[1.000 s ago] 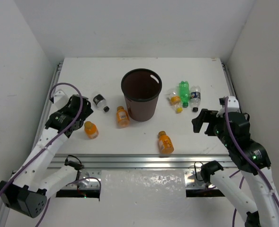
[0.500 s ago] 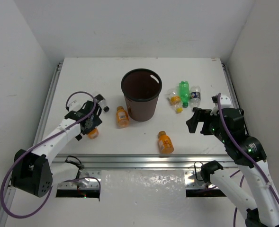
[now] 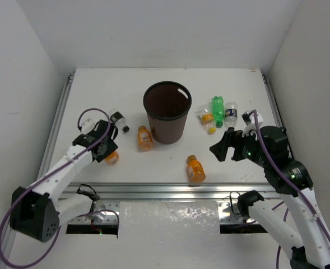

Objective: Put the plastic bottles in the bin

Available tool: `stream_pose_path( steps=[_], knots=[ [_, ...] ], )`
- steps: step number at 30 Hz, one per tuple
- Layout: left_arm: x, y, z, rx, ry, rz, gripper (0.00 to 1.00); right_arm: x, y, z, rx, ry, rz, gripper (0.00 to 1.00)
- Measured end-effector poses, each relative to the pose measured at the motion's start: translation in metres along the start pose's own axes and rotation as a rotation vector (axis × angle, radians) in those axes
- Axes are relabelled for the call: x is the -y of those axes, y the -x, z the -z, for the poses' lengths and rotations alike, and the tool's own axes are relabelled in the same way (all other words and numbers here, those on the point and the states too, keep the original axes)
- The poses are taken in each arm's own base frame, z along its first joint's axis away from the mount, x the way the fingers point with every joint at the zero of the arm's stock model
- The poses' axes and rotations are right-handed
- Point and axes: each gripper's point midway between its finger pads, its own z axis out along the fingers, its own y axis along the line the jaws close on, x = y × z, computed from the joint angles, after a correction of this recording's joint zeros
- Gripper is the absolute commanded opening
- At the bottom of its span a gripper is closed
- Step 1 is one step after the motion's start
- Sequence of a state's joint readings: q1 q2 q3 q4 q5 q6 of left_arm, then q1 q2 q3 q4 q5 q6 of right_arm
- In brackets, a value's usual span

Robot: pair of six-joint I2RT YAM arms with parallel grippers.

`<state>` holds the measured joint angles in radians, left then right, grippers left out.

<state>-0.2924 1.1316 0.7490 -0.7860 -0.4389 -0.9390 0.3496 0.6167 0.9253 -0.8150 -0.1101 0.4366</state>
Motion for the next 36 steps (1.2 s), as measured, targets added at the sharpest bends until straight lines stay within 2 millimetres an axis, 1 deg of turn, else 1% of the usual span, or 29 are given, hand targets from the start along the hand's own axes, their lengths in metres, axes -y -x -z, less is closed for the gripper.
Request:
stream_pose_path(
  steps=[3, 6, 8, 10, 12, 13, 15, 17, 18, 21, 24, 26, 27, 29, 30, 32, 33, 34, 35, 36],
  knots=[
    [0.001, 0.004, 0.021, 0.01, -0.085, 0.005, 0.0, -0.028, 0.004, -0.004, -0.014, 0.156, 0.0, 0.99],
    [0.008, 0.01, 0.054, 0.027, -0.245, -0.019, 0.0, -0.068, 0.015, -0.007, -0.025, 0.376, -0.012, 0.99],
    [0.018, 0.022, 0.089, 0.072, -0.4, -0.025, 0.0, -0.093, 0.024, -0.009, -0.036, 0.525, -0.023, 0.99],
    [0.027, 0.032, 0.125, 0.11, -0.548, -0.065, 0.0, -0.113, 0.031, -0.014, -0.062, 0.636, -0.021, 0.99],
    [0.033, 0.035, 0.155, 0.127, -0.665, -0.116, 0.0, -0.133, 0.036, -0.021, -0.087, 0.714, 0.005, 0.99],
    [0.035, 0.038, 0.172, 0.143, -0.729, -0.142, 0.0, -0.147, 0.035, -0.025, -0.112, 0.747, 0.033, 0.99],
    [0.042, 0.035, 0.2, 0.142, -0.852, -0.203, 0.0, -0.177, 0.035, -0.03, -0.136, 0.819, 0.114, 0.99],
    [0.047, 0.024, 0.217, 0.105, -0.955, -0.265, 0.0, -0.207, 0.038, -0.036, -0.127, 0.866, 0.218, 0.99],
    [0.05, 0.014, 0.225, 0.065, -1.012, -0.301, 0.0, -0.223, 0.04, -0.039, -0.109, 0.893, 0.284, 0.99],
    [0.056, -0.006, 0.245, -0.028, -1.14, -0.372, 0.0, -0.253, 0.043, -0.053, -0.041, 0.926, 0.441, 0.99],
    [0.058, -0.018, 0.261, -0.088, -1.235, -0.424, 0.0, -0.265, 0.03, -0.07, -0.032, 0.943, 0.551, 0.99],
    [0.058, -0.021, 0.272, -0.106, -1.285, -0.445, 0.0, -0.27, 0.014, -0.077, -0.066, 0.976, 0.593, 0.99],
    [0.058, -0.021, 0.277, -0.103, -1.307, -0.457, 0.0, -0.274, 0.004, -0.079, -0.091, 1.005, 0.606, 0.99],
    [0.059, -0.022, 0.283, -0.109, -1.339, -0.468, 0.0, -0.279, -0.007, -0.078, -0.117, 1.045, 0.625, 0.99],
    [0.06, -0.023, 0.288, -0.113, -1.362, -0.475, 0.0, -0.281, -0.012, -0.077, -0.127, 1.063, 0.634, 0.91],
    [0.062, -0.024, 0.295, -0.12, -1.402, -0.489, 0.0, -0.286, -0.018, -0.071, -0.135, 1.101, 0.652, 0.7],
    [0.063, -0.024, 0.298, -0.121, -1.419, -0.491, 0.0, -0.288, -0.02, -0.068, -0.136, 1.123, 0.659, 0.45],
    [0.064, -0.023, 0.299, -0.118, -1.428, -0.493, 0.03, -0.29, -0.021, -0.065, -0.133, 1.141, 0.667, 0.17],
    [0.066, -0.023, 0.301, -0.12, -1.437, -0.494, 0.07, -0.29, -0.022, -0.064, -0.134, 1.146, 0.669, 0.0],
    [0.067, -0.022, 0.301, -0.12, -1.44, -0.493, 0.25, -0.291, -0.022, -0.064, -0.133, 1.147, 0.669, 0.0]
  ],
)
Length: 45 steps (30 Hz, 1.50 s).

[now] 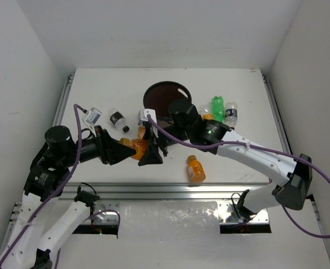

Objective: Put the plastic bottles in the bin

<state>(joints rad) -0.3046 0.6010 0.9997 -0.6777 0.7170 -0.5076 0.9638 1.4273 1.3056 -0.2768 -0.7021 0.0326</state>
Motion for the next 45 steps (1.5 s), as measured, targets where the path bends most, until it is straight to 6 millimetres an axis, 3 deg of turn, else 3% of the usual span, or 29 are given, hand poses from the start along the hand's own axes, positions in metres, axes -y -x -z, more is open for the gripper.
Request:
stream_pose_path(
  steps=[1, 2, 3, 6, 10, 13, 15, 17, 19, 21, 25, 28, 31, 36, 40, 45],
  knots=[
    [-0.001, 0.001, -0.001, 0.001, 0.003, 0.0, 0.45, -0.001, 0.001, 0.001, 0.005, 0.001, 0.002, 0.06],
    [-0.003, 0.003, -0.004, 0.001, 0.004, 0.001, 0.88, 0.001, 0.001, 0.002, 0.009, -0.013, 0.001, 0.07],
    [-0.005, 0.006, -0.005, 0.008, 0.013, -0.003, 0.99, 0.004, 0.001, 0.005, 0.01, -0.031, 0.003, 0.06],
    [-0.025, 0.031, -0.007, 0.089, 0.172, 0.021, 1.0, 0.021, 0.003, 0.013, 0.004, -0.158, 0.014, 0.0],
    [-0.052, 0.102, 0.025, 0.358, 0.508, 0.031, 1.0, 0.069, 0.014, 0.041, -0.042, -0.425, -0.037, 0.0],
    [-0.072, 0.135, 0.048, 0.512, 0.697, 0.054, 1.0, 0.135, 0.032, 0.094, -0.036, -0.692, -0.151, 0.02],
    [-0.09, 0.139, 0.056, 0.545, 0.798, 0.074, 1.0, 0.175, 0.034, 0.131, -0.028, -0.86, -0.212, 0.07],
    [-0.1, 0.141, 0.059, 0.563, 0.851, 0.083, 1.0, 0.203, 0.023, 0.16, -0.063, -0.992, -0.266, 0.11],
    [-0.113, 0.141, 0.054, 0.56, 0.892, 0.095, 1.0, 0.221, 0.015, 0.171, -0.116, -1.059, -0.301, 0.36],
    [-0.132, 0.136, 0.044, 0.531, 0.938, 0.113, 1.0, 0.237, 0.011, 0.169, -0.156, -1.09, -0.317, 0.93],
    [-0.172, 0.121, 0.024, 0.452, 1.036, 0.139, 1.0, 0.258, 0.0, 0.161, -0.232, -1.113, -0.343, 0.99],
    [-0.205, 0.102, 0.008, 0.37, 1.114, 0.164, 1.0, 0.254, -0.006, 0.16, -0.257, -1.107, -0.363, 0.99],
    [-0.229, 0.093, -0.005, 0.321, 1.167, 0.181, 1.0, 0.241, 0.004, 0.168, -0.229, -1.11, -0.374, 0.99],
    [-0.278, 0.083, -0.036, 0.251, 1.226, 0.234, 1.0, 0.177, 0.023, 0.197, -0.109, -1.089, -0.388, 0.99],
    [-0.341, 0.064, -0.044, 0.198, 1.323, 0.346, 1.0, 0.121, 0.022, 0.217, -0.031, -1.053, -0.391, 0.99],
    [-0.397, 0.051, -0.053, 0.157, 1.422, 0.425, 0.99, 0.084, -0.012, 0.211, -0.035, -0.97, -0.432, 0.99]
  ],
)
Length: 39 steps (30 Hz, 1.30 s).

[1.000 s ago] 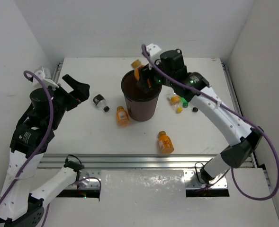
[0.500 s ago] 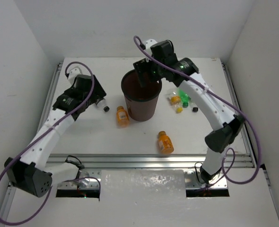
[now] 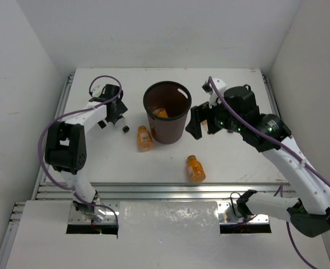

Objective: Put the plastic bottles in the bin

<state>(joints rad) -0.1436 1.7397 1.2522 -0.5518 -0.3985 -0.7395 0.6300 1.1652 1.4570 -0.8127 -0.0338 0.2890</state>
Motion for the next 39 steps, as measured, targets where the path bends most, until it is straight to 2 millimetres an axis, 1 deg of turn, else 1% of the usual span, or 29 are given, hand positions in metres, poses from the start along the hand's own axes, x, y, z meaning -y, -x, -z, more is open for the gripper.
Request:
stream_pose_path(
  steps=[2, 4, 7, 9, 10, 11, 13, 14, 15, 16, 17, 18, 20, 21, 23, 24, 26, 27, 28, 29, 31, 32, 33, 36, 38, 39],
  knots=[
    [0.008, -0.001, -0.016, 0.004, -0.002, 0.014, 0.99, -0.002, -0.02, 0.004, -0.029, 0.019, -0.005, 0.99],
    [0.012, -0.003, -0.029, 0.006, -0.007, 0.032, 0.99, -0.002, -0.032, 0.008, -0.038, 0.029, -0.005, 0.99],
    [0.017, -0.004, -0.038, 0.02, -0.023, 0.048, 0.98, -0.004, -0.04, 0.017, -0.029, 0.043, -0.003, 0.99],
    [0.021, -0.005, -0.045, 0.026, -0.028, 0.056, 0.94, -0.004, -0.041, 0.02, -0.018, 0.048, 0.001, 0.99],
    [0.021, -0.006, -0.049, 0.024, -0.027, 0.058, 0.86, -0.004, -0.041, 0.02, -0.016, 0.05, 0.001, 0.99],
    [0.021, -0.01, -0.054, 0.016, -0.021, 0.056, 0.8, -0.005, -0.042, 0.02, -0.016, 0.054, 0.001, 0.99],
    [0.019, -0.02, -0.066, -0.004, -0.006, 0.056, 0.71, -0.009, -0.044, 0.016, -0.02, 0.078, -0.003, 0.99],
    [0.017, -0.024, -0.073, -0.009, 0.005, 0.045, 0.47, -0.012, -0.046, 0.013, -0.027, 0.1, -0.008, 0.99],
    [0.017, -0.023, -0.074, 0.002, 0.007, 0.057, 0.2, -0.018, -0.049, 0.009, -0.035, 0.134, -0.014, 0.99],
    [0.018, -0.022, -0.074, 0.004, -0.005, 0.065, 0.07, -0.025, -0.051, 0.005, -0.041, 0.173, -0.024, 0.99],
    [0.019, -0.021, -0.074, 0.009, -0.018, 0.076, 0.03, -0.031, -0.054, 0.001, -0.051, 0.21, -0.032, 0.99],
    [0.018, -0.022, -0.071, 0.009, -0.027, 0.084, 0.01, -0.039, -0.056, -0.003, -0.055, 0.259, -0.042, 0.99],
    [0.008, -0.028, -0.065, 0.006, -0.038, 0.104, 0.0, -0.05, -0.063, -0.009, -0.07, 0.331, -0.064, 0.99],
    [-0.003, -0.036, -0.058, -0.005, -0.032, 0.103, 0.0, -0.055, -0.065, -0.011, -0.078, 0.362, -0.075, 0.99],
    [-0.027, -0.05, -0.037, -0.019, -0.02, 0.098, 0.0, -0.065, -0.066, -0.012, -0.082, 0.421, -0.089, 0.99],
    [-0.039, -0.055, -0.02, -0.018, -0.019, 0.092, 0.0, -0.07, -0.063, -0.013, -0.077, 0.451, -0.095, 0.99],
    [-0.051, -0.052, 0.015, 0.024, -0.048, 0.095, 0.0, -0.082, -0.056, -0.012, -0.061, 0.52, -0.101, 0.99],
    [-0.051, -0.045, 0.038, 0.063, -0.088, 0.099, 0.0, -0.085, -0.054, -0.012, -0.057, 0.534, -0.101, 0.99],
    [-0.045, -0.038, 0.06, 0.106, -0.145, 0.105, 0.0, -0.09, -0.05, -0.012, -0.05, 0.566, -0.106, 0.99],
    [-0.036, -0.03, 0.088, 0.154, -0.23, 0.116, 0.0, -0.095, -0.046, -0.011, -0.043, 0.592, -0.109, 0.99],
    [-0.024, -0.018, 0.136, 0.22, -0.385, 0.136, 0.0, -0.105, -0.04, -0.011, -0.033, 0.641, -0.116, 0.99],
    [-0.019, -0.011, 0.168, 0.254, -0.495, 0.149, 0.0, -0.111, -0.036, -0.011, -0.029, 0.67, -0.117, 0.99],
    [-0.02, -0.006, 0.188, 0.279, -0.559, 0.161, 0.0, -0.116, -0.032, -0.012, -0.026, 0.689, -0.119, 0.99],
    [-0.023, -0.001, 0.232, 0.306, -0.719, 0.153, 0.0, -0.139, -0.02, -0.017, -0.032, 0.755, -0.104, 0.99],
    [-0.015, -0.006, 0.256, 0.287, -0.844, 0.117, 0.0, -0.158, -0.013, -0.021, -0.041, 0.8, -0.084, 0.99],
    [-0.008, -0.013, 0.269, 0.254, -0.924, 0.087, 0.0, -0.17, -0.009, -0.024, -0.042, 0.827, -0.071, 0.99]
  ],
)
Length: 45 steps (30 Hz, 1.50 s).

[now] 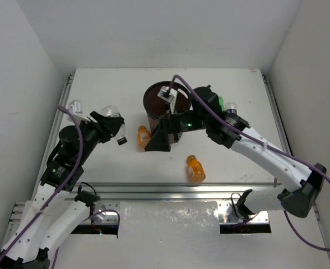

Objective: Put the plastic bottles in the bin

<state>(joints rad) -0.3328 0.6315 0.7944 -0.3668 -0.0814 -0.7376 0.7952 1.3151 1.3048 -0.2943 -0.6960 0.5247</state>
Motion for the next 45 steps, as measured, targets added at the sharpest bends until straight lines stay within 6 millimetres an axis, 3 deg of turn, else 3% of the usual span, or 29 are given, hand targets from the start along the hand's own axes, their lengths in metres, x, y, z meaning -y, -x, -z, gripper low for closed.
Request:
stream_pose_path(
  steps=[4, 6, 10, 18, 21, 28, 29, 30, 31, 34, 35, 38, 39, 41, 45],
  knots=[
    [0.049, -0.028, 0.012, -0.157, -0.292, 0.015, 0.0, -0.014, 0.007, -0.029, -0.005, 0.077, 0.024, 0.99],
    [0.062, -0.041, 0.019, -0.217, -0.401, 0.031, 0.0, -0.014, 0.007, -0.035, -0.002, 0.083, 0.016, 0.99],
    [0.068, -0.049, 0.027, -0.246, -0.476, 0.046, 0.0, -0.005, 0.008, -0.039, 0.014, 0.028, 0.003, 0.98],
    [0.097, -0.04, 0.053, -0.216, -0.659, 0.079, 0.0, 0.009, 0.001, -0.05, 0.047, -0.068, 0.005, 0.95],
    [0.097, -0.04, 0.056, -0.203, -0.683, 0.087, 0.0, 0.01, -0.002, -0.053, 0.073, -0.085, 0.008, 0.92],
    [0.099, -0.045, 0.055, -0.214, -0.743, 0.159, 0.0, 0.0, -0.003, -0.06, 0.1, -0.013, -0.013, 0.73],
    [0.1, -0.045, 0.055, -0.213, -0.752, 0.163, 0.0, -0.002, -0.002, -0.062, 0.104, 0.009, -0.017, 0.69],
    [0.101, -0.045, 0.055, -0.211, -0.757, 0.168, 0.0, -0.005, -0.002, -0.063, 0.107, 0.03, -0.021, 0.55],
    [0.102, -0.044, 0.055, -0.211, -0.765, 0.172, 0.04, -0.006, -0.002, -0.064, 0.113, 0.04, -0.02, 0.47],
    [0.106, -0.039, 0.055, -0.179, -0.791, 0.159, 0.36, -0.009, 0.002, -0.064, 0.135, 0.065, -0.047, 0.09],
    [0.107, -0.038, 0.055, -0.172, -0.799, 0.15, 0.64, -0.011, 0.004, -0.063, 0.143, 0.069, -0.045, 0.03],
    [0.108, -0.034, 0.052, -0.161, -0.776, 0.143, 0.9, -0.008, 0.007, -0.06, 0.17, 0.037, -0.017, 0.0],
    [0.107, -0.03, 0.048, -0.158, -0.74, 0.138, 0.96, -0.004, 0.008, -0.059, 0.178, 0.01, -0.009, 0.0],
    [0.111, -0.015, 0.04, -0.129, -0.665, 0.119, 0.98, 0.004, 0.008, -0.056, 0.188, -0.046, 0.009, 0.0],
    [0.118, 0.034, 0.023, -0.015, -0.475, 0.091, 1.0, 0.029, 0.009, -0.046, 0.197, -0.184, 0.031, 0.0]
  ],
)
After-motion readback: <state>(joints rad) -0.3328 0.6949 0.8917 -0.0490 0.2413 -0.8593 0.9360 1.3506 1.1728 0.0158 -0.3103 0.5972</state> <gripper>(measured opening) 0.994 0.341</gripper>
